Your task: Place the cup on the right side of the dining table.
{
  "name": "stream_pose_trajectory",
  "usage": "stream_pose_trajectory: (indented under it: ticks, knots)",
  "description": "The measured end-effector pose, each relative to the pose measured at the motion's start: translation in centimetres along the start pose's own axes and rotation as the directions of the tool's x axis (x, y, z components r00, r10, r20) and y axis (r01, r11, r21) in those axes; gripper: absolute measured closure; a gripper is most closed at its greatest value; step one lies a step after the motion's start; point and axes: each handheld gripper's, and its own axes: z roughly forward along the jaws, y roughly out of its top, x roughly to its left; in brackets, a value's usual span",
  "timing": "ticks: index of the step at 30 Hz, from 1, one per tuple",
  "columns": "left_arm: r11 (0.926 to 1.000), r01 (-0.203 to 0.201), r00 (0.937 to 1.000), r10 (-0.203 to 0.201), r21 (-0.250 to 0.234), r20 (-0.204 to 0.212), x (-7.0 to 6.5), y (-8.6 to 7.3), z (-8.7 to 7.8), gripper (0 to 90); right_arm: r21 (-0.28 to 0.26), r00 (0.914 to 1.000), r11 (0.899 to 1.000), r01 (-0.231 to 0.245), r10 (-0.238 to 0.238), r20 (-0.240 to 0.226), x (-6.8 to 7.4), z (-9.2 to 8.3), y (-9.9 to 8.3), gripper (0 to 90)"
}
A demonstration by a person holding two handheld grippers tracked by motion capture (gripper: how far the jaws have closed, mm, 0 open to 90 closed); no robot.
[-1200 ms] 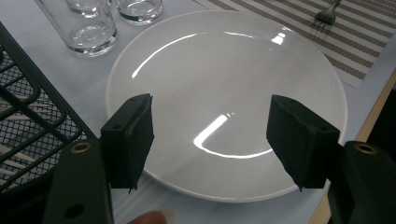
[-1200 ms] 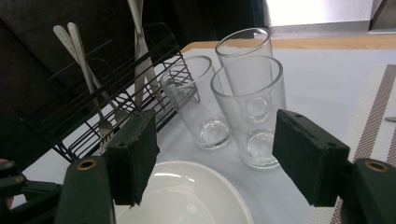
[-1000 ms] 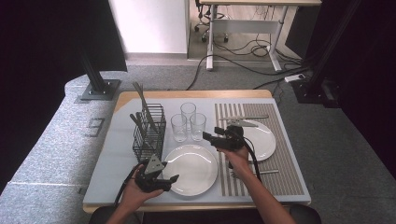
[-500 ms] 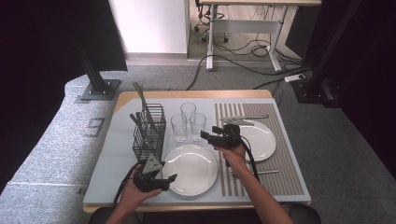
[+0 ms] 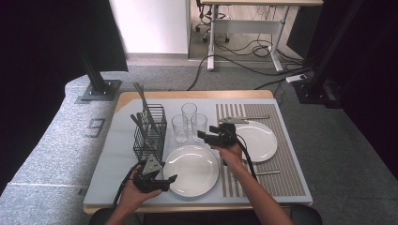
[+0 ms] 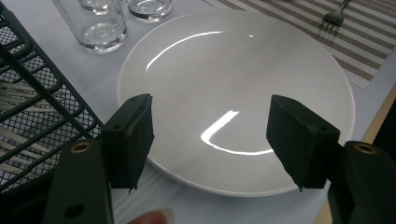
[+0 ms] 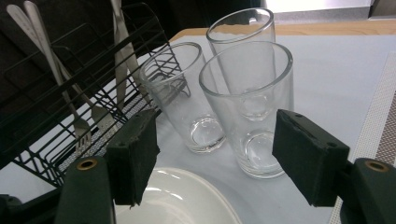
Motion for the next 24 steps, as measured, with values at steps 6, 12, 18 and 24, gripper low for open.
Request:
stream_pose_trajectory:
  ticks: [6, 12, 18, 24]
  knots:
    - [1.0000, 0.002, 1.0000, -0.002, -0.002, 0.000, 0.0, 0.0, 0.0, 32.1, 0.012, 0.9999, 1.000, 0.002, -0.002, 0.010, -0.1, 0.7, 0.0, 30.8]
    - [1.0000, 0.000, 1.0000, 0.000, 0.000, -0.001, 0.0, 0.0, 0.0, 32.1, 0.016, 0.9996, 1.000, 0.006, -0.006, 0.027, -0.2, 1.1, 0.1, 30.8]
    - [1.0000, 0.000, 1.0000, 0.000, 0.002, -0.002, 0.0, 0.0, 0.0, 32.1, 0.020, 0.9991, 1.000, 0.007, -0.008, 0.041, -0.5, 1.6, 0.0, 30.5]
    - [1.0000, -0.002, 1.0000, 0.002, 0.001, -0.001, 0.0, 0.0, 0.0, 32.1, 0.032, 0.9988, 0.999, 0.005, -0.007, 0.049, -0.7, 2.1, -0.2, 30.1]
